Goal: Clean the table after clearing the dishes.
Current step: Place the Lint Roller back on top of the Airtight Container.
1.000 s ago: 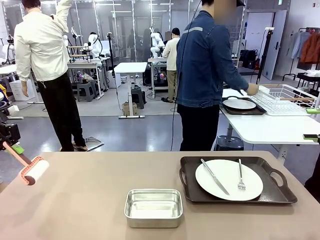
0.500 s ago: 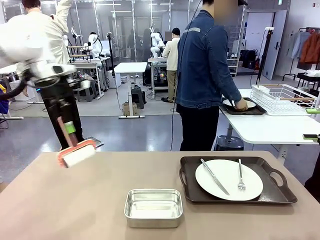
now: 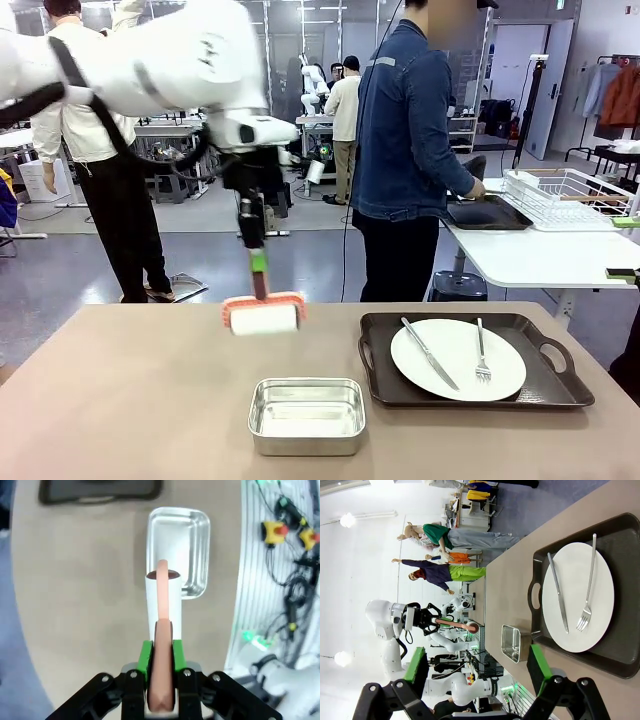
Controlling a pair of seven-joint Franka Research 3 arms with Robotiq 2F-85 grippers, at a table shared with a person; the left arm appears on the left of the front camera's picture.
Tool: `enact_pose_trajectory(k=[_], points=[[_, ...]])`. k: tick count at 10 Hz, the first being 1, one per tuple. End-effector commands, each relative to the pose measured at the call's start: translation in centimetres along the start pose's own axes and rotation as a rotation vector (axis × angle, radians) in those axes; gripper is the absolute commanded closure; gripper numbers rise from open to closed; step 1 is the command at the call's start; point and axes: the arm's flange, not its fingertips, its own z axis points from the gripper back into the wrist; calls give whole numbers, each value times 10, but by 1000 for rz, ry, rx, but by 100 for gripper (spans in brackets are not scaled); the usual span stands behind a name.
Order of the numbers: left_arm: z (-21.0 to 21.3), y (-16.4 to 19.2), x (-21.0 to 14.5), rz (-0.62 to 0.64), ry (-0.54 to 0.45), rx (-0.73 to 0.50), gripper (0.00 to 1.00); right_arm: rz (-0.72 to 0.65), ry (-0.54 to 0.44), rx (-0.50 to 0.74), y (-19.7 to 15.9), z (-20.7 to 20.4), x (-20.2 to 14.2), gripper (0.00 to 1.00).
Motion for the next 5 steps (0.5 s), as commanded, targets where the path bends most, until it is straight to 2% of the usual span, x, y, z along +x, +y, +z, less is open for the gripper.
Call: enact_pose_trajectory(k=[1,3,4,5], points=[[-20,4,29,-140,69,57,79,0,1,6,3,-1,-3,0],[-51,-13,66,-168,110,69,79,0,1,6,3,-1,-3,0],[-63,-10,73,-86,123,24,79,0,1,6,3,-1,-3,0],[-70,-13,79,-51,106,36,79,0,1,6,3,-1,-3,0]])
